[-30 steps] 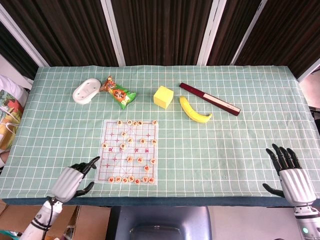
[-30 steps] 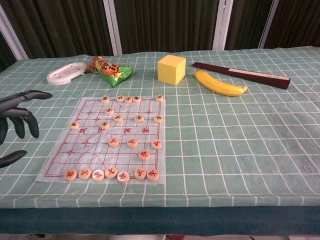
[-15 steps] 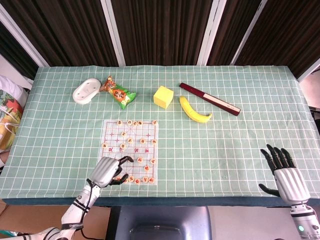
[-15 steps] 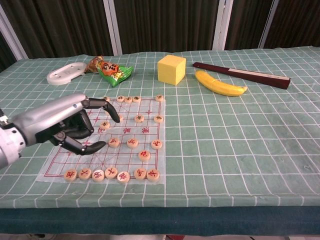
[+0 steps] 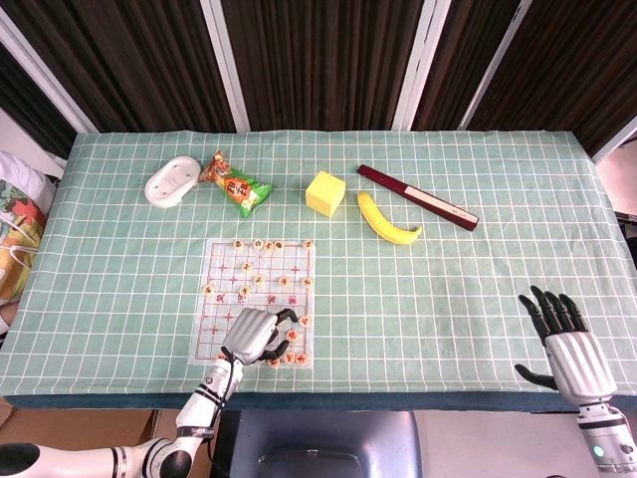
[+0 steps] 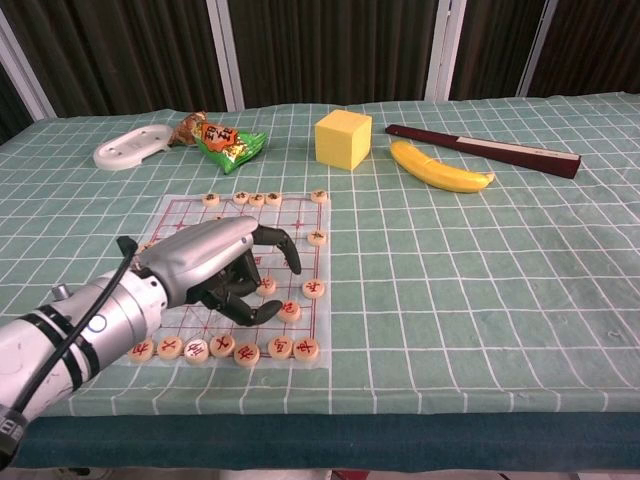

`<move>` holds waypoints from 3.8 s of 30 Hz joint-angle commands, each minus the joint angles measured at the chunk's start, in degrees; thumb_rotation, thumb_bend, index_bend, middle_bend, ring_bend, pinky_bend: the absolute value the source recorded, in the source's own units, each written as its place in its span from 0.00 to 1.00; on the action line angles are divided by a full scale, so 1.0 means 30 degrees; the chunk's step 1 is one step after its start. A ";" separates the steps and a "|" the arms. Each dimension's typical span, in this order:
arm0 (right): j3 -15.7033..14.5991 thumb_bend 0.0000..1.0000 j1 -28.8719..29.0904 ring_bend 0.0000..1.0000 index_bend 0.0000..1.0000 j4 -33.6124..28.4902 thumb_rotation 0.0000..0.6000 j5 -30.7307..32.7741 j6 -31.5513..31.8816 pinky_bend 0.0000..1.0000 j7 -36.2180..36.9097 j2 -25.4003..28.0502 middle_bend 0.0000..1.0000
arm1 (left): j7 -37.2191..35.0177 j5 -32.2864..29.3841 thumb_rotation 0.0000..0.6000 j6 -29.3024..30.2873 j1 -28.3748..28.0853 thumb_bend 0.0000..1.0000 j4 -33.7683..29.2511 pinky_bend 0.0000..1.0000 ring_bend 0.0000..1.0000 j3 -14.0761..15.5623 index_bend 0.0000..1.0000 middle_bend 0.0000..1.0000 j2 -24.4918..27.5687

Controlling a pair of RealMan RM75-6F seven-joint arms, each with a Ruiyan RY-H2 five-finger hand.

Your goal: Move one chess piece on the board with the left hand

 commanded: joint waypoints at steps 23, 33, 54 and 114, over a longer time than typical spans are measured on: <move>-0.0032 0.19 -0.0027 0.00 0.00 0.0025 1.00 0.0048 0.0075 0.00 0.0181 0.0086 0.00 | 0.1862 -0.1631 1.00 0.0180 -0.1183 0.36 0.1555 1.00 1.00 0.0101 0.41 1.00 -0.1403; -0.0079 0.19 -0.0005 0.00 0.00 0.0033 1.00 0.0002 0.0028 0.00 0.0156 0.0070 0.00 | 0.2258 -0.2057 1.00 0.0198 -0.1240 0.36 0.1465 1.00 1.00 0.0431 0.40 1.00 -0.1247; -0.0427 0.19 0.0130 0.00 0.00 -0.0089 1.00 -0.0322 -0.0348 0.00 0.0570 0.0307 0.00 | 0.2377 -0.2696 1.00 0.0067 -0.1673 0.35 0.1898 1.00 1.00 0.0357 0.53 1.00 -0.1315; -0.0273 0.19 -0.0031 0.00 0.00 -0.0193 1.00 -0.0087 -0.0054 0.00 0.0361 0.0313 0.00 | -0.0136 -0.2048 1.00 0.0847 -0.0101 0.35 0.0804 1.00 1.00 0.1349 0.59 1.00 0.1562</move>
